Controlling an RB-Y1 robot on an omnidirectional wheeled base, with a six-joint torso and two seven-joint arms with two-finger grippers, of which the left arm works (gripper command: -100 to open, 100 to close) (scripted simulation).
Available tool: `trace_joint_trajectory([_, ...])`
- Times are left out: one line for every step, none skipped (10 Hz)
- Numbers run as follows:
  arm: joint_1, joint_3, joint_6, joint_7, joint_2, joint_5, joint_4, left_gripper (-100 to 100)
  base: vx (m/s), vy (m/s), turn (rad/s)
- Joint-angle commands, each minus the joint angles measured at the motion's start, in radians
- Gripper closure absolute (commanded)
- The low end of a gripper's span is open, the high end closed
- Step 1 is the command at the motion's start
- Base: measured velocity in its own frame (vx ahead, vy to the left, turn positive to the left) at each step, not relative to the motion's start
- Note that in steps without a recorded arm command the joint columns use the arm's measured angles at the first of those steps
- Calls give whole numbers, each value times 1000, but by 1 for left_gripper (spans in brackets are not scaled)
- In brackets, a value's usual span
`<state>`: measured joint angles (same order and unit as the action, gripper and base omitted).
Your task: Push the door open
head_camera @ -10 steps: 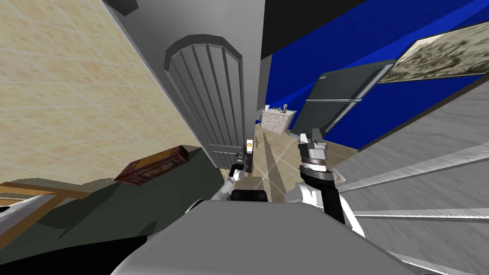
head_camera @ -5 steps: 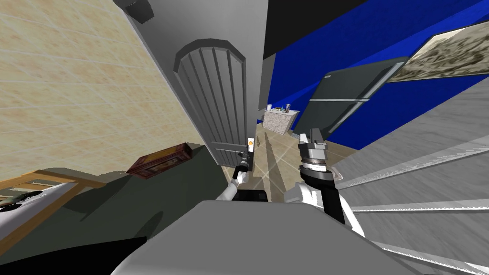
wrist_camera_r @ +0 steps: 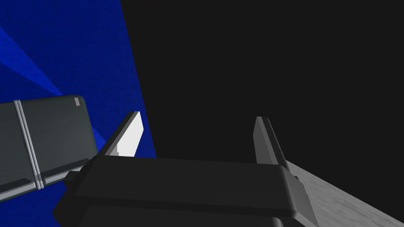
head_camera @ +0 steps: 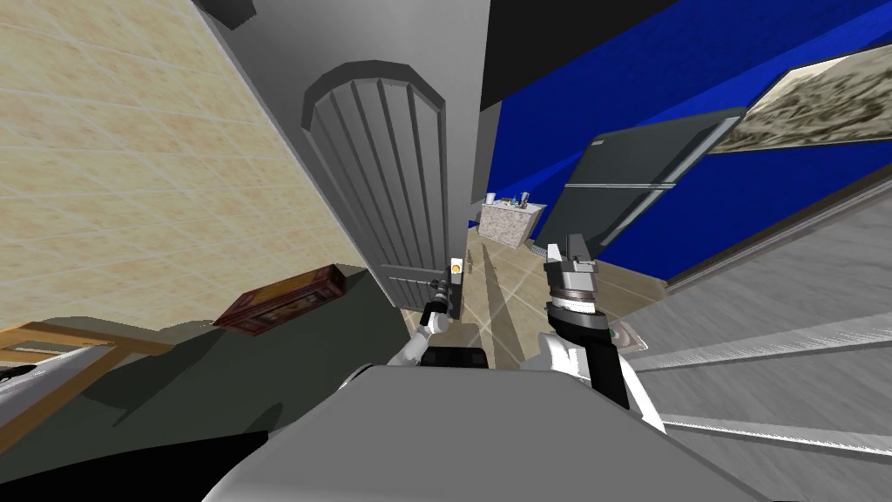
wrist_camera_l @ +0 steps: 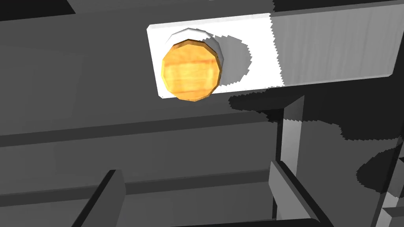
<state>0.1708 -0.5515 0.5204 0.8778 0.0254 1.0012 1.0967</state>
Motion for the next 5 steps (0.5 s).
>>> trace_joint_trajectory([1,9,-6,2,-2,-3,3,-100,197,-102,-13])
trace_joint_trajectory([5,15,-6,-1,-14,-6,-2,-100,214,-109,-22])
trace_joint_trajectory([8,18,-7,-4,-27,-8,-5,-100,199,-100,-22])
trace_joint_trajectory([11,22,-7,-6,-50,-10,-8,-100,173,-79,-17])
trace_joint_trajectory([5,22,-11,-1,-36,-7,2,-100,75,-35,1])
